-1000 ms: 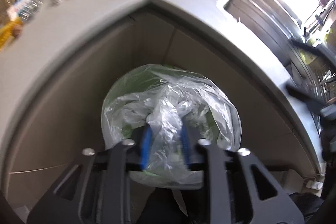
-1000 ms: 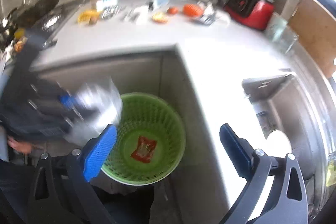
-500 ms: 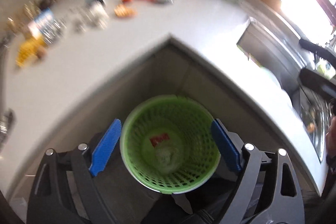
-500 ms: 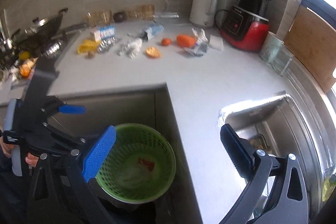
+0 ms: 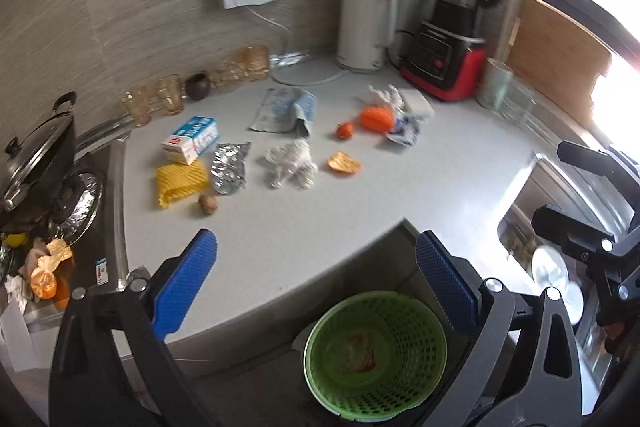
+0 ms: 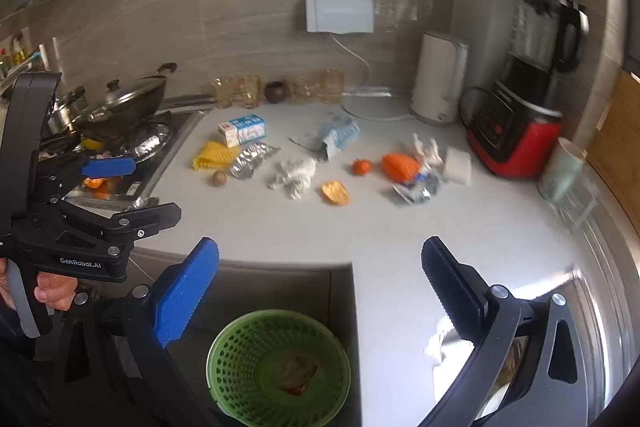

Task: Collect trash
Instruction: 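Move both tools back over the counter toward the remaining trash, then grasp the blue milk carton with the left tool while the right tool grasps the crumpled tissue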

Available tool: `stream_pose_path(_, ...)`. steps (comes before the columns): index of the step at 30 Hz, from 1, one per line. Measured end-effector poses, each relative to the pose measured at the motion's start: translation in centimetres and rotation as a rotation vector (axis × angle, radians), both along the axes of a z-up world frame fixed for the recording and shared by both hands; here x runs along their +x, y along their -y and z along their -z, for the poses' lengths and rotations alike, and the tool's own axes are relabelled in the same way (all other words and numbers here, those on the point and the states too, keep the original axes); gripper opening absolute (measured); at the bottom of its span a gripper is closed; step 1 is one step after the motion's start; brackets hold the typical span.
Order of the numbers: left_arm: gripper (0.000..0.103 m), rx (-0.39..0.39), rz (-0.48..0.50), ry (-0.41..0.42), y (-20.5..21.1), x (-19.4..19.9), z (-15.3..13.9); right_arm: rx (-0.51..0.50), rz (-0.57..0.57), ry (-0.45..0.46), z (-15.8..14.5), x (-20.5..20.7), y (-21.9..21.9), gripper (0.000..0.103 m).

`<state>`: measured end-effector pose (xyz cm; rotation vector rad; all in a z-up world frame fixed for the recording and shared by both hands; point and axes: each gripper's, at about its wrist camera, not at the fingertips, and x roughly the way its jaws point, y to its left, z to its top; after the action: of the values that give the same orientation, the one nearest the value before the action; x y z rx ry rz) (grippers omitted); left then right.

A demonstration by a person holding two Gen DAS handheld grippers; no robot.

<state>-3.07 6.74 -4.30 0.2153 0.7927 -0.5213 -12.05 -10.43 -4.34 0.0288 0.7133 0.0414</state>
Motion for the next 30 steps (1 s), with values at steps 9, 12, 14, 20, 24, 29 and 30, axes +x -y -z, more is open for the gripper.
stream_pose_path(9,0.095,-0.007,-0.146,0.008,1.0,2.5,-0.1,-0.028,-0.144,-0.004,-0.2,5.0,1.7,0.101)
stream_pose_path(12,0.095,-0.01,-0.194,0.007,1.2,3.4,0.2,-0.034,-0.18,-0.001,0.0,6.5,2.3,0.101)
stream_pose_path(14,0.095,-0.015,-0.219,0.005,1.1,3.9,0.5,-0.031,-0.196,-0.009,0.7,7.9,2.7,0.101)
stream_pose_path(20,0.095,0.002,-0.302,0.013,-1.1,5.7,1.9,-0.051,-0.231,-0.034,2.9,11.6,2.4,0.101)
stream_pose_path(24,0.095,0.011,-0.334,0.015,-3.5,7.6,2.7,-0.027,-0.249,-0.049,4.2,14.4,0.7,0.101)
stream_pose_path(29,0.095,0.022,-0.33,0.0,-6.9,11.4,4.3,-0.009,-0.238,-0.049,5.3,17.3,-2.2,0.101)
stream_pose_path(30,0.095,0.029,-0.326,-0.005,-7.3,12.3,4.7,-0.003,-0.227,-0.049,5.6,17.9,-2.7,0.101)
